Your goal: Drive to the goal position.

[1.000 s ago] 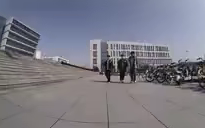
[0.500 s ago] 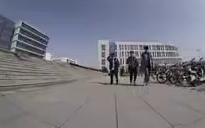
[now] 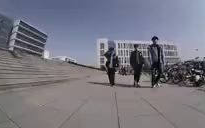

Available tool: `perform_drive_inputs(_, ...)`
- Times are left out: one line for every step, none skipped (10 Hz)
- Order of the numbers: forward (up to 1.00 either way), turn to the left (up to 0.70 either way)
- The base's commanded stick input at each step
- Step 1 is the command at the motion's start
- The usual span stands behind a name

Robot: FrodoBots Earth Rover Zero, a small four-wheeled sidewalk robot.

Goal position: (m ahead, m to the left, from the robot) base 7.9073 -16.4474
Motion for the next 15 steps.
perform_drive_inputs(0.00,0.00)
perform_drive_inputs(0.00,0.00)
perform_drive_inputs(0.00,0.00)
perform_drive_inputs(0.00,0.00)
perform_drive_inputs(0.00,0.00)
perform_drive_inputs(0.00,0.00)
perform_drive_inputs(0.00,0.00)
perform_drive_inputs(0.00,0.00)
perform_drive_inputs(0.00,0.03)
perform_drive_inputs(0.00,0.01)
perform_drive_inputs(0.00,0.00)
perform_drive_inputs(0.00,0.00)
perform_drive_inputs(0.00,0.00)
perform_drive_inputs(0.00,0.00)
perform_drive_inputs(0.00,0.00)
